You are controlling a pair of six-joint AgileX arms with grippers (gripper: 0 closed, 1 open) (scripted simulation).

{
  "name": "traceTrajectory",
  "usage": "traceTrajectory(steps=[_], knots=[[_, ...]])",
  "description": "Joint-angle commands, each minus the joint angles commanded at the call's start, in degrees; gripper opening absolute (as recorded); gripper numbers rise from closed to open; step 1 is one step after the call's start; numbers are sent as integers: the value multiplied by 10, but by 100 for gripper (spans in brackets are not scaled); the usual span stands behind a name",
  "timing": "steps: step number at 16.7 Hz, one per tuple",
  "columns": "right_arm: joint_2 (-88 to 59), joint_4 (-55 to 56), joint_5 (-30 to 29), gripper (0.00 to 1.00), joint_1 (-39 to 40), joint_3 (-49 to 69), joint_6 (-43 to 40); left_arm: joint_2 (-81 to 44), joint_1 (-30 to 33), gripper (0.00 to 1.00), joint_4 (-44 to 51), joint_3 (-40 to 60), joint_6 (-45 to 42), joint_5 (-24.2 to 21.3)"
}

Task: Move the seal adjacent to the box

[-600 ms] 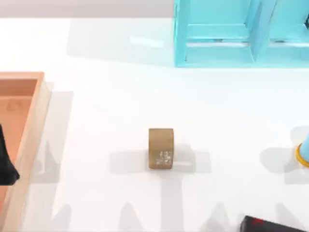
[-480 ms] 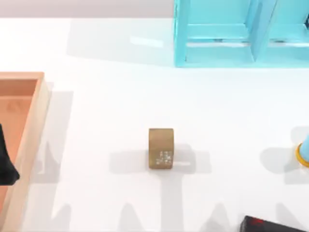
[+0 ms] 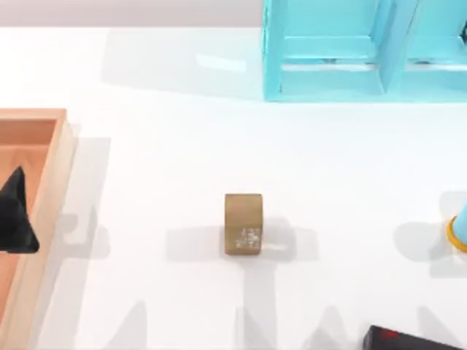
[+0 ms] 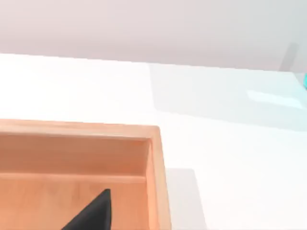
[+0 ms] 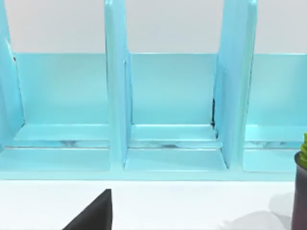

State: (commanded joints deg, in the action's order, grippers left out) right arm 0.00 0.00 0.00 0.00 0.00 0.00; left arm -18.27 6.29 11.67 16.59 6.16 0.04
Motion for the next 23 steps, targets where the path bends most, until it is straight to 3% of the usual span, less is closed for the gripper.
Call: traceTrajectory(steps=[16,23], knots=[[0,0,0,100,0,0,0,-813,284,100,521,741,274,0],[0,0,0,100,0,0,0,-1035,361,100,659,939,346,0]])
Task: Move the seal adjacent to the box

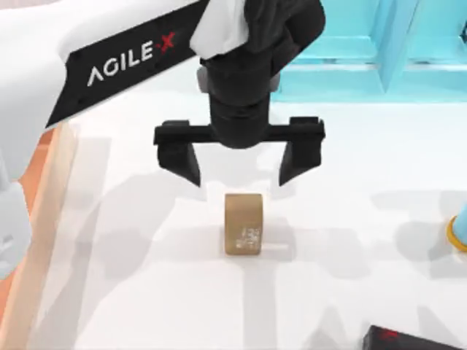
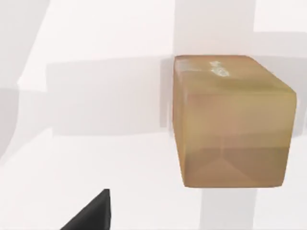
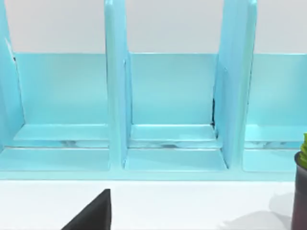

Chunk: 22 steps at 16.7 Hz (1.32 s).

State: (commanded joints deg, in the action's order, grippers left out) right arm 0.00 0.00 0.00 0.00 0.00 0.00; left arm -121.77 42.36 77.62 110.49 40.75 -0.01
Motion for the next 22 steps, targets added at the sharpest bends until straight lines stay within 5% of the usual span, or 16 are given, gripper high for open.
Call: traceTrajectory(steps=[9,17,22], knots=[[0,0,0,100,0,0,0,-19,4,100,1,6,4,0],[0,0,0,100,0,0,0,-48,4,100,-185,-147,3,0],[0,0,0,100,0,0,0,-52,4,100,-198,-159,4,0]])
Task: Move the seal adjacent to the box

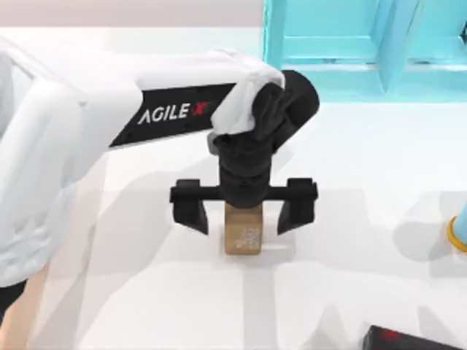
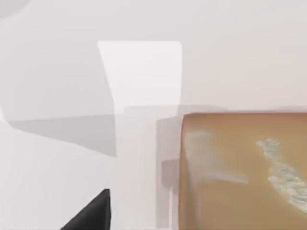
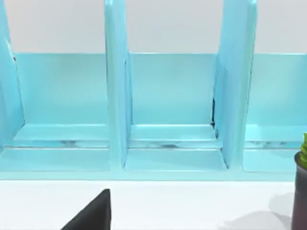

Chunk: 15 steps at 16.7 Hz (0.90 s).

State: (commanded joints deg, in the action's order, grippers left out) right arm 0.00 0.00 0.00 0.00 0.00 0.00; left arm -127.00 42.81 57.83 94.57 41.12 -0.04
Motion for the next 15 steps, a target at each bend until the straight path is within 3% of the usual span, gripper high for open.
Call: traceTrajectory(steps=[13,15], knots=[[0,0,0,100,0,0,0,0,0,2,0,0,0,0],[0,0,0,100,0,0,0,0,0,0,0,0,0,0]])
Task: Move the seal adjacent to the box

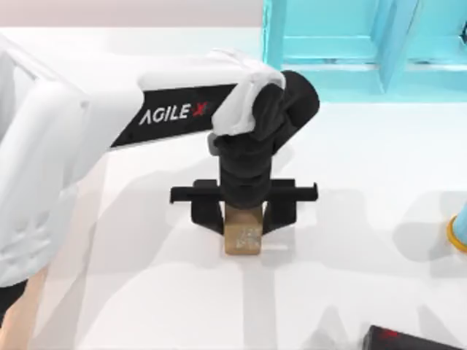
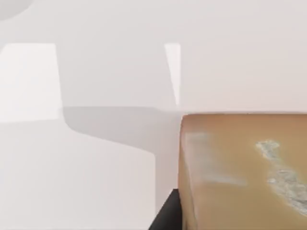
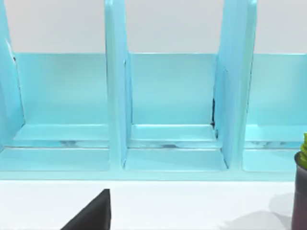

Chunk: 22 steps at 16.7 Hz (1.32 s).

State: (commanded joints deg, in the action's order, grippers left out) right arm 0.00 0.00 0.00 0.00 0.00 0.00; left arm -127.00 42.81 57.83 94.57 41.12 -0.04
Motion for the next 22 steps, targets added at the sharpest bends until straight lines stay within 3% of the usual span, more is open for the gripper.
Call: traceTrajectory(steps=[8,15,22], knots=[[0,0,0,100,0,0,0,2,0,0,2,2,-1,0],[0,0,0,100,0,0,0,28,0,0,95,69,0,0],[0,0,0,100,0,0,0,44,-3,0,104,55,-15,1]])
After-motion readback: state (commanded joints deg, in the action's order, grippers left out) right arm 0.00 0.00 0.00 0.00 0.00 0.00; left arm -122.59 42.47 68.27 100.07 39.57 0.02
